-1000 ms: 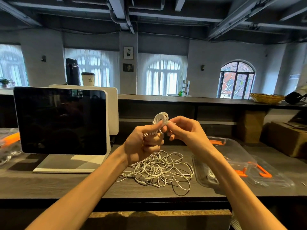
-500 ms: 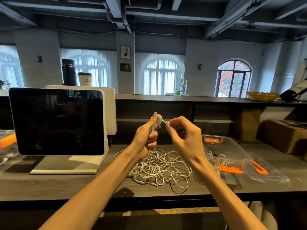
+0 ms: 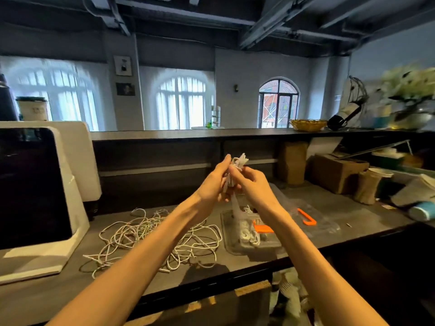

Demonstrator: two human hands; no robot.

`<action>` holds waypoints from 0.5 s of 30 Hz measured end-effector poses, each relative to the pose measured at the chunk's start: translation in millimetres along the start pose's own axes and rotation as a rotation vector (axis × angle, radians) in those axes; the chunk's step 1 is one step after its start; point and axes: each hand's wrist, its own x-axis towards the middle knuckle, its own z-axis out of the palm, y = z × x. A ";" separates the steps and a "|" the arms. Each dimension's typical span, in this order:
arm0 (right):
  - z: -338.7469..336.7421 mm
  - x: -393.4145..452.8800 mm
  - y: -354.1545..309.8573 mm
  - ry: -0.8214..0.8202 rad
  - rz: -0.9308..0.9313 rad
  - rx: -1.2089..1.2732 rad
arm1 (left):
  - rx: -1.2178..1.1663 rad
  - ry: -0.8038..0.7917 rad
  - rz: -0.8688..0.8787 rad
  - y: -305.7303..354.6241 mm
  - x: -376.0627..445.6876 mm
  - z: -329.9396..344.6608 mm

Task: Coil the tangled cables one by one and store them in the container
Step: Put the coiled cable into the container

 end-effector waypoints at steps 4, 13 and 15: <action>-48.7 25.1 17.9 0.134 0.071 -0.195 | 0.233 0.094 0.014 -14.1 36.8 16.4; -82.5 80.4 62.8 -0.080 0.468 -1.104 | 0.416 0.069 -0.024 -52.1 90.1 12.2; -76.7 87.6 75.2 -0.188 0.539 -1.210 | 0.425 0.085 -0.020 -58.7 96.3 10.9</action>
